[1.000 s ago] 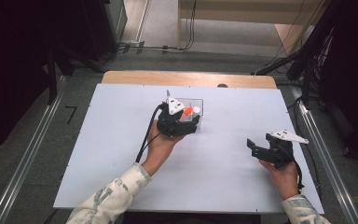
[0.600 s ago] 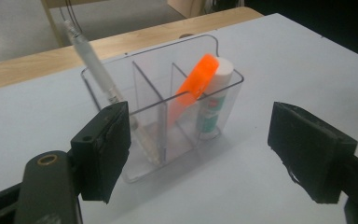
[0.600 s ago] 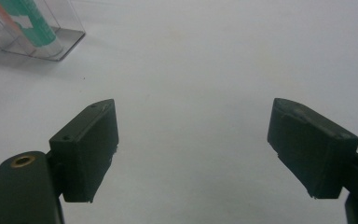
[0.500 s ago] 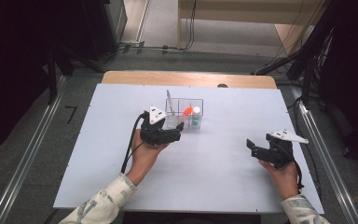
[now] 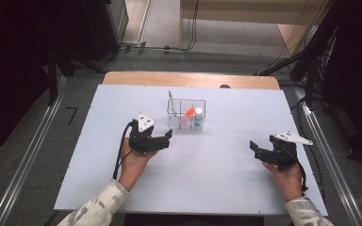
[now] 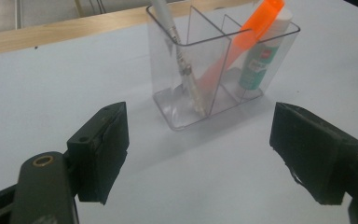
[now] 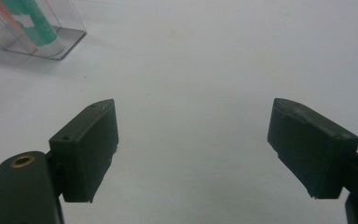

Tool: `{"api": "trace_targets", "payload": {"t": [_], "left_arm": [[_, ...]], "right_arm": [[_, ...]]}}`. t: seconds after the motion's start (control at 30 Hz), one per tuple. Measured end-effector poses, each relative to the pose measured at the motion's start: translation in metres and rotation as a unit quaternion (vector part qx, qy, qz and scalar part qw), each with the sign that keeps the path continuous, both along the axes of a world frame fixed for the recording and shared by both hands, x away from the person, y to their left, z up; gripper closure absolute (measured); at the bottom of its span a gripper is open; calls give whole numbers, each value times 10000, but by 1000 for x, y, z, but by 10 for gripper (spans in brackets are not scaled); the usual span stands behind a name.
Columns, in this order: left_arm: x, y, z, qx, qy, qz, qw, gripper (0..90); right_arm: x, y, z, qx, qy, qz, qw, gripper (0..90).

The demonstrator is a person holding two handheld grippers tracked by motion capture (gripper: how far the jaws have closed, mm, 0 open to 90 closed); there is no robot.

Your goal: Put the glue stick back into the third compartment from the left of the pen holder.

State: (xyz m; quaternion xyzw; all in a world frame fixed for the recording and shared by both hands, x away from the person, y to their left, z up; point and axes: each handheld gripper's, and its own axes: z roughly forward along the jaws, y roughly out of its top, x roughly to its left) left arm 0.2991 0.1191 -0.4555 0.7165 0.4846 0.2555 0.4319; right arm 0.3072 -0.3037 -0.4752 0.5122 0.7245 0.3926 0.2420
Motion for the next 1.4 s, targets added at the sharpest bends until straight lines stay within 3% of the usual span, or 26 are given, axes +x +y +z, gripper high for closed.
{"api": "trace_targets", "payload": {"t": [0.3,0.87,1.4], "left_arm": [[-11,19,-8,50,123,159,9998,204],[-38,59,-16,-42,194,495,9986,205],[-57,91,-20,-167,232,884,9957,207]], "right_arm": [[-1,-1,0,0,-9,10,10000,150],[-7,-8,1,49,21,-57,10000,150],[-13,-13,1,101,39,-112,9999,150]]}}
